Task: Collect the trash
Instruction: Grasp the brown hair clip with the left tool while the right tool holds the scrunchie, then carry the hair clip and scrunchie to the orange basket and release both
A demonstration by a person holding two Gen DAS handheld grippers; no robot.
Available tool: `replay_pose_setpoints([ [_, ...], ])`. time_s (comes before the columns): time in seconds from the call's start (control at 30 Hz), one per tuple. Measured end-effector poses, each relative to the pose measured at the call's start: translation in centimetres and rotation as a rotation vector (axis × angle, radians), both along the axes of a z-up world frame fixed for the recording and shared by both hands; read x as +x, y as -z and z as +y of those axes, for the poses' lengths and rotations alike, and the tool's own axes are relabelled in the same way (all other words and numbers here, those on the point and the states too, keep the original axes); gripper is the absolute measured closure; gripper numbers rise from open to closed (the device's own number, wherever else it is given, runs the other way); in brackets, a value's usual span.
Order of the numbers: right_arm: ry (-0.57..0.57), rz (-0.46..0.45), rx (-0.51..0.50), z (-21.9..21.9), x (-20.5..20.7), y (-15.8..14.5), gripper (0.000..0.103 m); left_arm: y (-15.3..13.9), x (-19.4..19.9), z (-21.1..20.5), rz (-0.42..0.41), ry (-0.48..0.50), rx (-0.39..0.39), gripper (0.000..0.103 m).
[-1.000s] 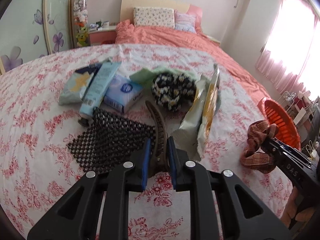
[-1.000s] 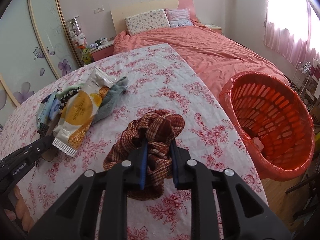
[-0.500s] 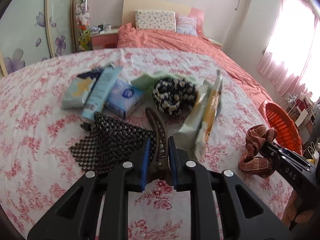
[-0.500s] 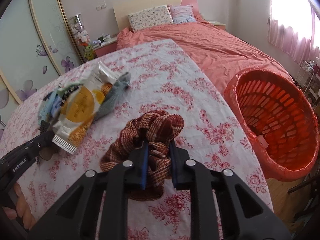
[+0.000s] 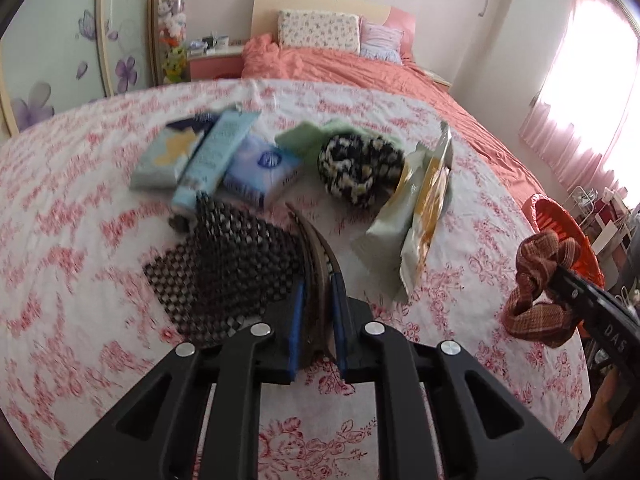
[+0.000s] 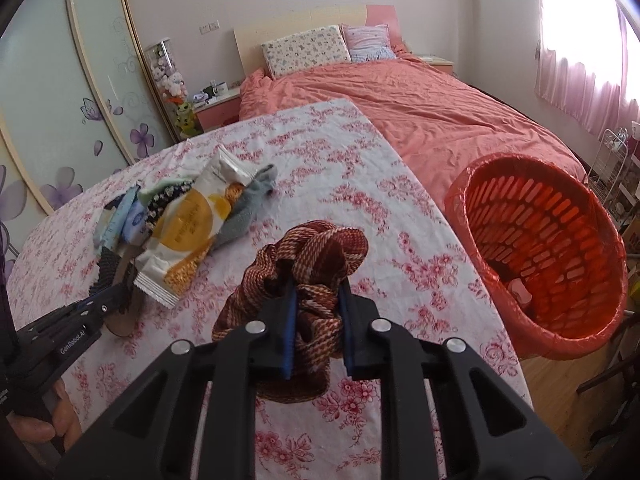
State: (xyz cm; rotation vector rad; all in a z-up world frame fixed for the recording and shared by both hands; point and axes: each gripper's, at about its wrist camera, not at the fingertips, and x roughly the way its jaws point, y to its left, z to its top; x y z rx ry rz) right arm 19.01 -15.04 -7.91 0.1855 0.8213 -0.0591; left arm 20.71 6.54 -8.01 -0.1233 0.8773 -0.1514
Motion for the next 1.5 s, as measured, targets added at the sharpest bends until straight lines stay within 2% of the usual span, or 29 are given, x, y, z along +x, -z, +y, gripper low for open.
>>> replay_pose_setpoints([
  [0.2,0.002,0.027,0.006,-0.2,0.3,1.2,0.084,0.5,0.4,-1.0,0.013,0.009,0.011,0.085],
  [0.37,-0.002,0.014,0.014,-0.4,0.1,0.7,0.084,0.3,0.1,-1.0,-0.003,0.005,0.015,0.086],
  [0.77,0.007,-0.130,0.029,-1.1,-2.2,-4.8,0.084,-6.1,-1.6,-0.3,-0.137,0.015,0.040,0.086],
  [1.1,0.069,-0.243,0.032,-3.7,-5.4,-8.9,0.084,-11.1,-3.0,-4.4,-0.228,0.107,0.020,0.086],
  [1.5,0.201,-0.305,0.031,-10.2,-8.4,-10.9,0.084,-12.3,-3.2,-12.6,-0.257,0.274,-0.009,0.086],
])
